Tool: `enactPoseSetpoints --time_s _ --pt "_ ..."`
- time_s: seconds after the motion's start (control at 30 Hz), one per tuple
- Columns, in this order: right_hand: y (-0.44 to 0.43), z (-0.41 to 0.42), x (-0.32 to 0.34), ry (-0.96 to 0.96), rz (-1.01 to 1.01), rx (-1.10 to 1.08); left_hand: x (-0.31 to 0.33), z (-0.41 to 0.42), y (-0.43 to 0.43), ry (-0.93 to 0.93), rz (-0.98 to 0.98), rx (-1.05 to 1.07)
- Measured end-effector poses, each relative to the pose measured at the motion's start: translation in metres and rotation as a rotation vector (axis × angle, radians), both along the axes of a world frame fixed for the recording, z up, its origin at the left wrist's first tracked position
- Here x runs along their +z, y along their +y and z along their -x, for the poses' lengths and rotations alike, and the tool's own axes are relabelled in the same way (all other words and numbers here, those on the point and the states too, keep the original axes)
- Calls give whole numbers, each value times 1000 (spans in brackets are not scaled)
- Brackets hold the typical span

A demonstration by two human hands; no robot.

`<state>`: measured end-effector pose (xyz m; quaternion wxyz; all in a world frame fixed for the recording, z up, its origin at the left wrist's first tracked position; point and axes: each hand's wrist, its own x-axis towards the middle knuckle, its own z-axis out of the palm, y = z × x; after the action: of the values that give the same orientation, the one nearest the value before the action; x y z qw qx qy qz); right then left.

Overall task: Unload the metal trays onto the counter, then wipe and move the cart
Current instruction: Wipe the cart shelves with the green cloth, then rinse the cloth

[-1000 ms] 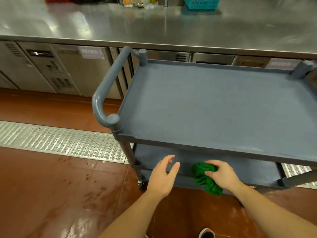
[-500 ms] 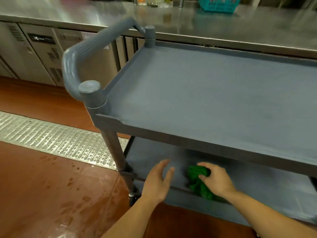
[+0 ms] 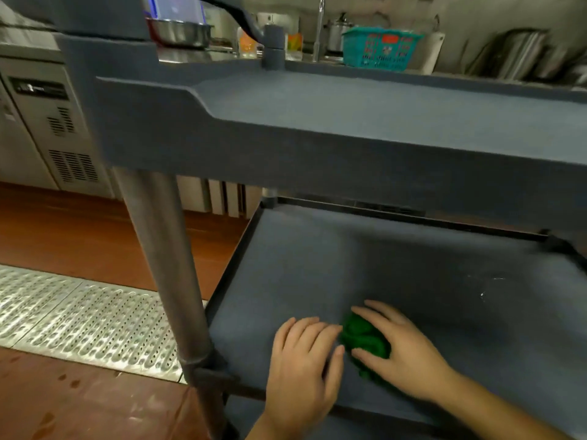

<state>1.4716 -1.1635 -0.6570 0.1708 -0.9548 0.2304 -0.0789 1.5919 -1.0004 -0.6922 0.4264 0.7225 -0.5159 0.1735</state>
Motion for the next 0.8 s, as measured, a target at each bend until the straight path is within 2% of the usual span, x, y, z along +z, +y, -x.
enactPoseSetpoints --time_s 0.13,0.33,0.43,0.57,0.67,0.73,0.8 --pt "4 -7 -12 -161 -9 20 -9 -4 -2 -176 122 -27" --pt "5 -34 -10 -308 -1 -21 -5 -24 -8 -179 139 -70" --pt "4 -57 -14 -305 41 -59 2 -51 -20 -61 10 -68" --pt "-6 -93 -21 -255 114 -97 8 -97 -49 230 -225 -71" --pt "-11 -118 -18 -295 104 -125 8 -121 -67 347 -251 -95" --pt "-10 -134 -13 -355 57 -81 8 -131 -74 411 -212 -107" --pt "-8 -147 -10 -322 16 -11 6 -138 -77 458 -165 -121"
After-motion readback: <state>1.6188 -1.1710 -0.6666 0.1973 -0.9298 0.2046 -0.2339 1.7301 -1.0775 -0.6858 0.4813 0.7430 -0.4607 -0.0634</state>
